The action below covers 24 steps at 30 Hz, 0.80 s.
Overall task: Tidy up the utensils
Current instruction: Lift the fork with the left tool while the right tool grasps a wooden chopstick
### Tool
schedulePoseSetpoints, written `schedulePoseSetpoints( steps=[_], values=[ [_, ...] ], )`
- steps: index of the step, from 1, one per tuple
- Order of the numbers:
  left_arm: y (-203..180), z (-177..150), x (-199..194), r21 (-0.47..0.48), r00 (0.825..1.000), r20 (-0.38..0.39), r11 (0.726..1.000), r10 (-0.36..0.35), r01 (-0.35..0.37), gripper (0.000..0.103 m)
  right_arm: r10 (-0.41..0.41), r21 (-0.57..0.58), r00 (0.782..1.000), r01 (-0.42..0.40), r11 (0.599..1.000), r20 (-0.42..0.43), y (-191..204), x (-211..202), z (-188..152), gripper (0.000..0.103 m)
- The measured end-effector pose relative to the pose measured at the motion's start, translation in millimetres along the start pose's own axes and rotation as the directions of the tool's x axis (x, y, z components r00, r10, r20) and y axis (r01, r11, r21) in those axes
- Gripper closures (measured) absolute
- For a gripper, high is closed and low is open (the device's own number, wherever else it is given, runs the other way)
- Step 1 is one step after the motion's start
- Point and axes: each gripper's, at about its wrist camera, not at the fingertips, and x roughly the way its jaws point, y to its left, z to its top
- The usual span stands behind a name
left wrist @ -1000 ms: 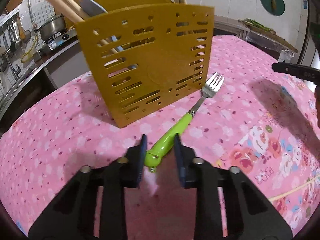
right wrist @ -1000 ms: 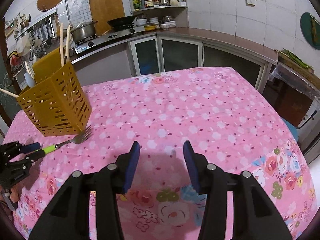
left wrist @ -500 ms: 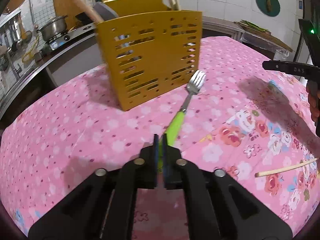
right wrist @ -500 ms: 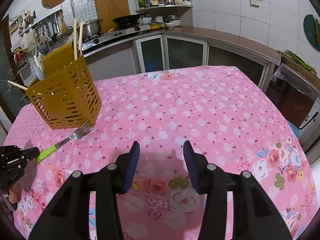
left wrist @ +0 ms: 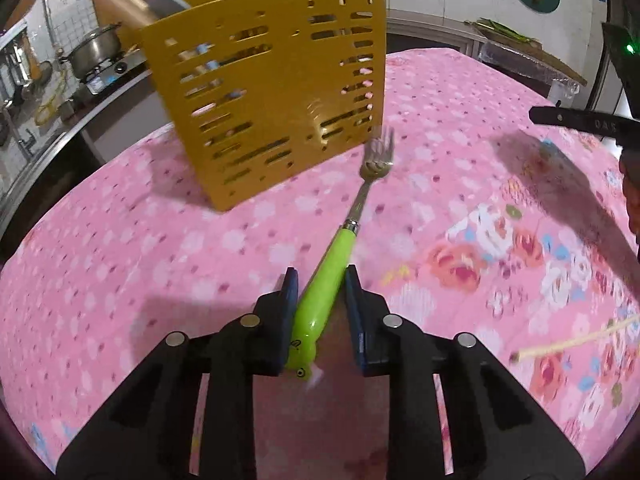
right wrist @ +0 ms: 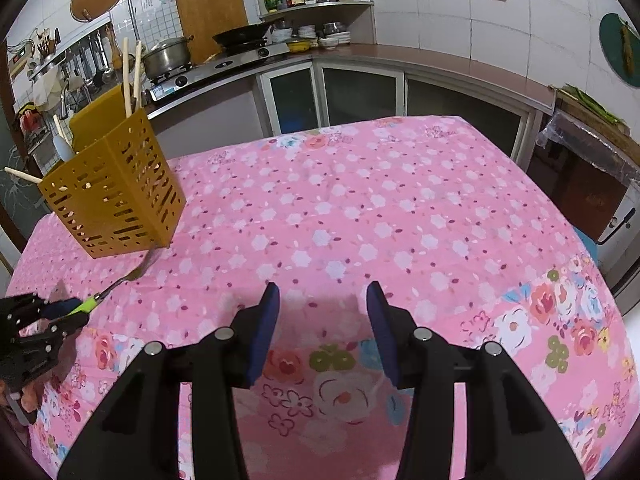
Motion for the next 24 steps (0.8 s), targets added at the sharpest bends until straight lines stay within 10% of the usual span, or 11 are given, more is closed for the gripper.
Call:
schedulePoseSetpoints(
  steps=[13,17,24],
  values=[
    [9.5,-116.7,-92.7,-0.217,0.994,-0.054,0.971,0.093,-0.103,0.085,0.060,-0.083,0.998,-0.062,0.995,-0.027,38.1,-17.8,-24.9,0.057],
    [12.7,-123.7,-107.0,-0.249,0.990,-0.038,0.958,0.139,-0.144,0.043,0.092,-0.135,0.994,-0.100,0.986,-0.060,55.9,-26.3,-37.1,0.057],
    [22.2,-93.2,-90.0,-0.251,0.996,-0.069,0.965,0.063,-0.078,0.041,0.164,-0.229,0.981,-0.185,0.956,-0.107,87.2,-48.9,-62.4,0.052]
  ],
)
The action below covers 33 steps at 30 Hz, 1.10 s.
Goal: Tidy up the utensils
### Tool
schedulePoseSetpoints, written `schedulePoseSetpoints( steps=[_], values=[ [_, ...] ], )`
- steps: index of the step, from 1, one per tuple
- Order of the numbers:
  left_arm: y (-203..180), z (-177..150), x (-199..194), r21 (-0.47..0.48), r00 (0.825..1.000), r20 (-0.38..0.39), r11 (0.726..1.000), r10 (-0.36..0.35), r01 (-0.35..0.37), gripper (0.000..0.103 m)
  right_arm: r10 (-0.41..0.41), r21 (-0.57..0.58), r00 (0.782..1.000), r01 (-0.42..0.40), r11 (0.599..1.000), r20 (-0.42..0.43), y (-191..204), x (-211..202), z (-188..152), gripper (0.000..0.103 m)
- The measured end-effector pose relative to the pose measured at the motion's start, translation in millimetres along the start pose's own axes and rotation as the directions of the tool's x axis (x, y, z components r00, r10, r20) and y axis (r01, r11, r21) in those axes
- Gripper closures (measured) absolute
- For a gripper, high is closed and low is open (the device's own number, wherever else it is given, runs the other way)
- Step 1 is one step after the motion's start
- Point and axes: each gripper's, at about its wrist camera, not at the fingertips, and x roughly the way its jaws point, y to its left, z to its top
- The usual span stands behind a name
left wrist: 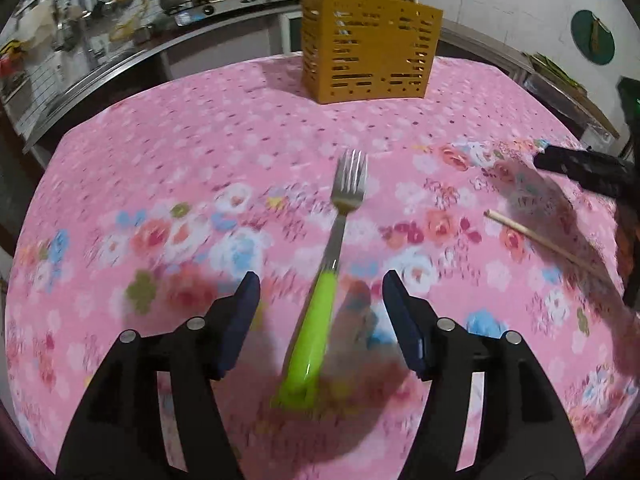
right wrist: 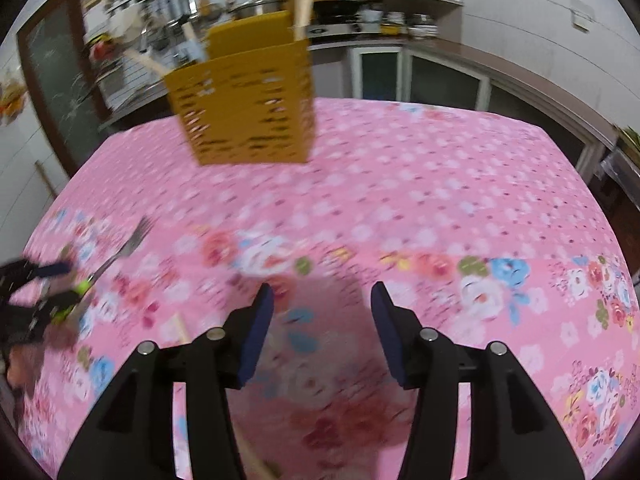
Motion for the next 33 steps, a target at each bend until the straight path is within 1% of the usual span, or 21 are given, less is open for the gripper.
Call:
schedulePoseSetpoints(
  steps=[1,3,5,7,8,10,11,12,16,18,19,21,22,25,28,31,32,33],
  values=[
    [-2.1,5.8,6.6,0.011,1.000,-0.020,1.000,-0.009,0.009,0.043,0.018,-0.014,1.000,-0.018,1.000,-0.005,4.5,-1.6,-2.2,0.051],
    [-5.2,14.1,15.5,0.019,0.999,-0.042,1.000,-0.023,0.024,0.051,0.053,-0.048,0.998,-0.054,0.997,-0.025,15.8,-3.3,-6.8,0.049],
    [-9.3,21.7,26.2,0.022,0.996,-0.073,0.999,-0.044,0.045,0.073,0.069,-0.091,0.996,-0.073,0.993,-0.052,27.7,-2.5,-11.1,0.048],
    [-12.3,27.8,33.4,0.027,0.995,-0.088,0.999,-0.041,0.043,0.078,0.082,-0.123,0.994,-0.091,0.988,-0.076,37.5,-2.3,-14.2,0.048],
    [-13.5,30.4,35.5,0.034,0.995,-0.091,0.999,-0.036,0.039,0.085,0.086,-0.141,0.993,-0.098,0.985,-0.087,43.0,-1.7,-16.0,0.048],
    [-13.4,36.4,39.5,0.035,0.994,-0.104,0.998,-0.039,0.043,0.090,0.083,-0.162,0.991,-0.099,0.982,-0.103,50.2,0.3,-18.4,0.048],
    [-12.0,39.6,41.5,0.027,0.993,-0.108,0.999,-0.043,0.046,0.094,0.083,-0.169,0.990,-0.101,0.980,-0.114,54.8,3.0,-19.4,0.048],
    [-10.5,41.7,43.4,0.019,0.993,-0.111,0.999,-0.043,0.045,0.095,0.080,-0.173,0.989,-0.100,0.980,-0.123,57.4,5.2,-20.6,0.048],
    [1.4,48.8,47.4,-0.068,0.988,-0.126,0.995,-0.086,0.078,0.098,0.044,-0.201,0.986,-0.076,0.977,-0.160,70.0,17.7,-24.4,0.048],
    [0.4,48.5,47.3,-0.066,0.989,-0.124,0.995,-0.078,0.070,0.098,0.022,-0.220,0.986,-0.058,0.974,-0.165,74.4,21.9,-24.7,0.050],
    [-1.2,48.0,47.1,-0.059,0.990,-0.121,0.996,-0.070,0.064,0.098,0.014,-0.228,0.987,-0.051,0.972,-0.160,74.9,21.8,-24.4,0.052],
    [-2.6,48.3,47.2,-0.056,0.990,-0.121,0.997,-0.065,0.059,0.098,0.015,-0.206,0.986,-0.049,0.977,-0.164,72.5,23.6,-19.5,0.077],
    [-1.7,47.8,46.9,-0.061,0.990,-0.123,0.996,-0.069,0.061,0.098,0.002,-0.182,0.987,-0.032,0.983,-0.163,68.0,25.1,-14.6,0.081],
    [-0.2,50.6,49.2,-0.086,0.987,-0.140,0.994,-0.085,0.073,0.098,0.004,-0.113,0.985,-0.024,0.993,-0.174,52.2,31.2,-1.0,0.083],
    [2.4,54.6,51.1,-0.105,0.983,-0.158,0.992,-0.092,0.076,0.098,-0.036,-0.081,0.982,0.021,0.996,-0.186,37.7,41.9,9.2,0.085],
    [5.1,62.4,57.3,-0.137,0.980,-0.172,0.987,-0.102,0.079,0.098,-0.013,0.020,0.976,0.017,1.000,-0.217,17.8,51.1,21.1,0.085],
    [5.3,64.9,59.0,-0.146,0.979,-0.177,0.986,-0.103,0.077,0.098,0.001,0.048,0.971,0.011,0.999,-0.240,14.7,53.0,24.8,0.085],
    [5.1,66.2,59.9,-0.149,0.978,-0.181,0.986,-0.101,0.075,0.098,-0.006,0.050,0.965,0.020,0.999,-0.260,15.8,53.9,27.0,0.085]
  ],
)
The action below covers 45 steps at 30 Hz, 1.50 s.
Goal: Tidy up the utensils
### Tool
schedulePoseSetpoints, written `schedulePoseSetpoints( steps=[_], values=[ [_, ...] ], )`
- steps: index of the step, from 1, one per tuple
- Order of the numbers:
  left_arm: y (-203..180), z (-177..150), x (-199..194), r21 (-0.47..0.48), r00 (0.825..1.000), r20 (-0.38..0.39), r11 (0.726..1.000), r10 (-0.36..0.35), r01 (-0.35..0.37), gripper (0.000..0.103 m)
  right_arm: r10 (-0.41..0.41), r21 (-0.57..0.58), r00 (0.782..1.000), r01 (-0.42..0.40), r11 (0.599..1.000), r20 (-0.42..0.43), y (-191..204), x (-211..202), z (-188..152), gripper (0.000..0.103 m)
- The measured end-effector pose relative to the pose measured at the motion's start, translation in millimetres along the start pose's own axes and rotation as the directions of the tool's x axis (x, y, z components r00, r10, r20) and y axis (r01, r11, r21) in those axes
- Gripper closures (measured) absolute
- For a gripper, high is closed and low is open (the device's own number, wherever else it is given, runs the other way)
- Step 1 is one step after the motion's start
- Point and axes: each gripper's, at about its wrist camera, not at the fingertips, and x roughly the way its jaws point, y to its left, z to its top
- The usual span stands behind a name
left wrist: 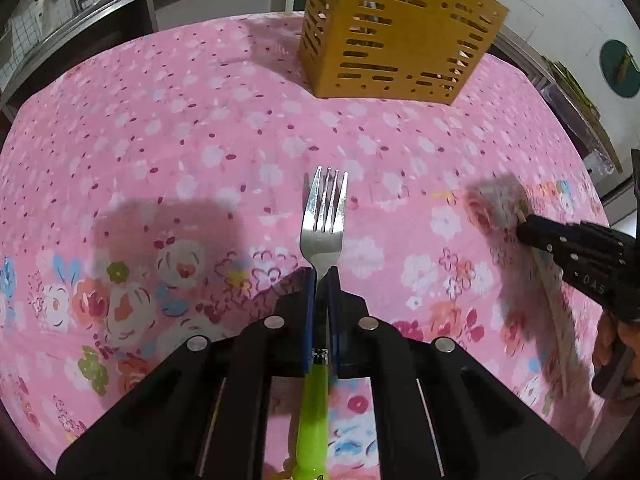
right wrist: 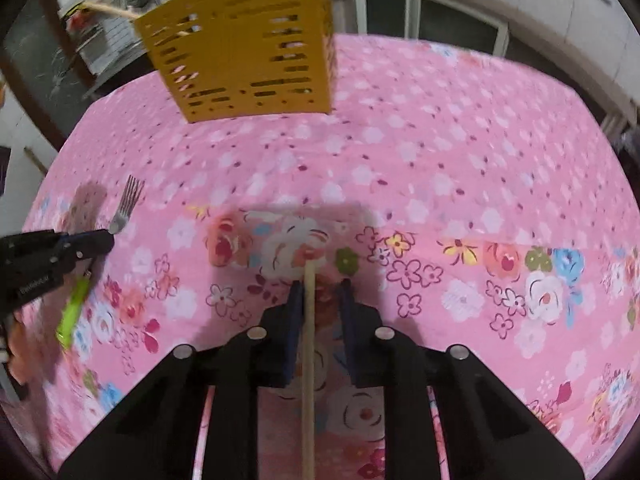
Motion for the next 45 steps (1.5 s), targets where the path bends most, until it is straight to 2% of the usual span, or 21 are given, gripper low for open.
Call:
schedulePoseSetpoints(
  steps=[3,5,10,14,18,22,25,27,28,33,35,36,37,38,39,43,45],
  values=[
    [-3.0,4.6,2.4,0.001,1.000,-0.007,1.000,0.012,-0.012,0.098,-0.050,-0.032,0.998,0.049,0.998,-0.035,10.5,1.8,1.4,0.085],
    [-3.3,7.0,3.7,-0.007,1.000,-0.006,1.000,0.009,-0.009,0.099,-0.061,-0.033,0.997,0.060,0.998,-0.051,15.4,2.4,2.8,0.098],
    [1.5,8.5,-0.4,-0.040,0.999,0.027,0.999,-0.017,0.018,0.099,-0.050,-0.031,0.999,0.050,0.998,-0.021,16.8,-6.4,5.2,0.098],
    [0.5,6.7,-13.6,-0.052,0.995,0.094,0.998,-0.039,0.044,0.099,-0.005,0.008,0.996,0.004,1.000,0.086,7.5,-30.9,8.7,0.098],
    [-3.7,5.2,-34.6,-0.033,0.979,0.201,0.999,-0.034,0.042,0.099,0.026,0.039,0.976,-0.036,0.999,0.215,-2.6,-58.8,13.8,0.098],
    [-6.1,8.8,-56.0,-0.028,0.948,0.315,0.998,-0.038,0.049,0.100,0.038,0.048,0.945,-0.056,0.997,0.324,-8.9,-78.1,19.7,0.098],
    [-6.4,12.0,-70.8,-0.021,0.918,0.393,0.998,-0.042,0.055,0.100,0.040,0.049,0.910,-0.066,0.997,0.412,-10.4,-92.2,29.6,0.097],
    [-8.6,15.6,-82.8,-0.016,0.892,0.449,0.998,-0.054,0.069,0.100,0.038,0.044,0.876,-0.068,0.997,0.480,-8.9,-104.0,34.1,0.097],
    [-9.5,17.2,-87.3,-0.014,0.880,0.471,0.997,-0.059,0.075,0.100,0.032,0.045,0.853,-0.064,0.997,0.521,-8.5,-111.9,36.7,0.097],
    [-21.8,32.2,-109.0,0.027,0.813,0.578,0.997,-0.074,0.071,0.103,0.047,0.050,0.776,-0.101,0.994,0.628,-13.4,-140.1,48.1,0.097],
    [-24.4,40.7,-108.3,0.038,0.815,0.574,0.997,-0.078,0.068,0.103,0.048,0.041,0.762,-0.097,0.994,0.645,-13.7,-145.2,54.7,0.097],
    [-24.4,44.7,-105.4,0.038,0.825,0.560,0.997,-0.077,0.067,0.103,0.047,0.039,0.761,-0.094,0.995,0.647,-13.8,-145.4,57.5,0.097],
    [-23.8,52.9,-96.6,0.044,0.859,0.505,0.996,-0.084,0.072,0.103,0.047,0.038,0.766,-0.093,0.995,0.641,-14.6,-144.1,60.5,0.097],
    [-21.5,55.1,-91.9,0.047,0.871,0.482,0.996,-0.091,0.079,0.103,0.049,0.038,0.769,-0.095,0.995,0.637,-15.6,-143.8,60.6,0.097],
    [-19.0,56.7,-87.7,0.044,0.878,0.470,0.996,-0.086,0.074,0.103,0.047,0.038,0.776,-0.092,0.995,0.629,-17.1,-141.3,60.9,0.097],
    [-21.4,58.8,-54.7,0.099,0.933,0.356,0.995,-0.051,0.017,0.102,0.038,0.053,0.820,-0.083,0.995,0.571,-27.5,-122.3,59.6,0.097],
    [-25.6,55.2,-43.1,0.118,0.943,0.331,0.993,-0.038,-0.001,0.097,0.030,0.067,0.834,-0.080,0.995,0.551,-33.6,-110.3,56.9,0.097]
  ],
)
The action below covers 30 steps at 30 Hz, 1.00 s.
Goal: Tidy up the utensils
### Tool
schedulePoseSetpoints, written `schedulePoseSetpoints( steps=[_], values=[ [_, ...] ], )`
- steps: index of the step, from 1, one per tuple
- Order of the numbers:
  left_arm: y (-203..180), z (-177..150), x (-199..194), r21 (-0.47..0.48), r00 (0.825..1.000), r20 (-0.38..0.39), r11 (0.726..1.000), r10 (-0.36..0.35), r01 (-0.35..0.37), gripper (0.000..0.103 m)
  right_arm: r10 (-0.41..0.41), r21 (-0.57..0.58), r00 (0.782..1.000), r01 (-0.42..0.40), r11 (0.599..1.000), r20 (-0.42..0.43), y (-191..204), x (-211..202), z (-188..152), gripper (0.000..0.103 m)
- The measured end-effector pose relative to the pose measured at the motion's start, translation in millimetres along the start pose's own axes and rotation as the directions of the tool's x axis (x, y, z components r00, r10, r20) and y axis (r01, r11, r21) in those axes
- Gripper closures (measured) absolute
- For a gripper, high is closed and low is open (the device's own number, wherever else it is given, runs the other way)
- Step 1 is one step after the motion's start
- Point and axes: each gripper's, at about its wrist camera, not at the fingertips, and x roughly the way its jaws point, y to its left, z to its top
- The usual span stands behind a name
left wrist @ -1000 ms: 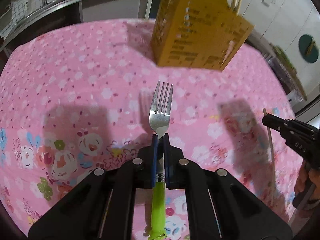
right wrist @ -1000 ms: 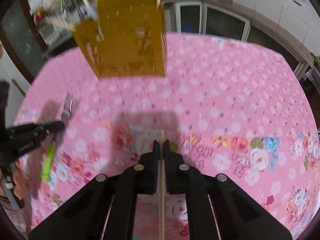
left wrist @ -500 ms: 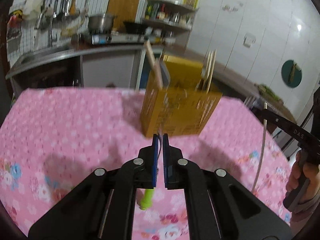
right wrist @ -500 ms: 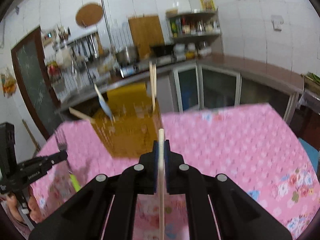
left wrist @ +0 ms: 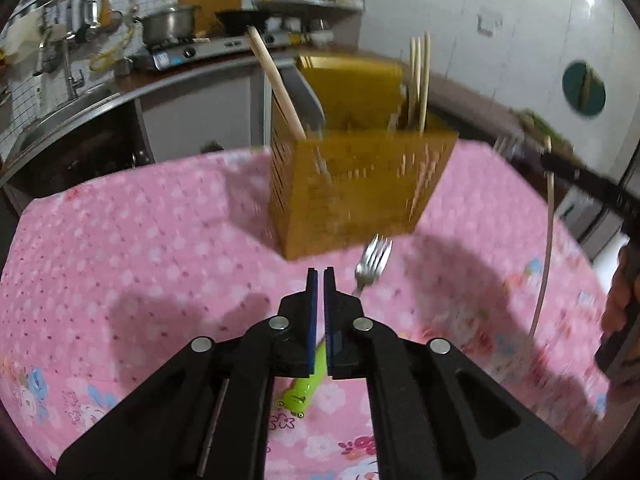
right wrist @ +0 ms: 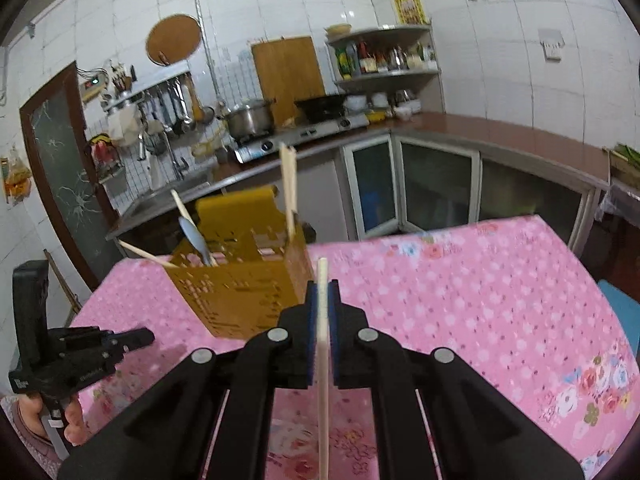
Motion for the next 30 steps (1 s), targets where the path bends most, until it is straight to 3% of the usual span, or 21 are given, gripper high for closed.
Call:
schedulePoseSetpoints(
  steps=[2,4,10,11,13,15,20,26,30],
  values=[
    [-7.0,-7.0,15.5,0.044,1.000,-0.031,0.999,0.004,-0.003,0.074,-0.004,0.010,1.000,0.004,1.000,-0.019,-5.3,3.7,-4.7,0.097],
    [-10.3,-12.5,28.5,0.067,0.997,-0.072,0.998,-0.007,0.012,0.063,-0.011,0.010,0.999,0.011,1.000,-0.042,-8.5,8.0,-8.3,0.097],
    [-20.3,-17.9,65.0,0.116,0.981,-0.192,0.992,-0.022,0.045,0.065,-0.045,0.012,0.995,0.046,0.999,-0.085,-19.4,13.7,-15.1,0.097],
    [-21.8,-17.8,72.0,0.130,0.976,-0.218,0.990,-0.017,0.047,0.072,-0.049,0.013,0.995,0.051,0.999,-0.091,-21.4,14.5,-15.6,0.097],
    [-26.7,-20.0,76.3,0.161,0.972,-0.236,0.986,0.009,0.030,0.074,-0.056,0.020,0.993,0.058,0.998,-0.101,-26.7,16.2,-17.1,0.097],
    [-26.4,-20.0,75.8,0.162,0.969,-0.246,0.987,0.024,0.017,0.085,-0.061,0.027,0.992,0.064,0.998,-0.106,-30.6,17.1,-18.9,0.097],
    [-13.6,-41.0,52.7,0.076,0.967,-0.254,0.997,0.023,-0.004,0.093,-0.057,0.043,0.992,0.062,0.997,-0.116,-30.8,18.6,-23.3,0.097],
    [-6.2,-84.0,7.4,-0.028,0.960,-0.272,0.997,0.065,-0.075,0.094,-0.042,0.019,0.991,0.044,0.999,-0.130,-17.0,17.5,-30.0,0.097],
    [0.2,-86.4,3.0,-0.090,0.961,-0.274,0.993,0.047,-0.075,0.090,-0.034,0.010,0.989,0.036,0.999,-0.142,-7.8,17.1,-31.9,0.097]
  ],
)
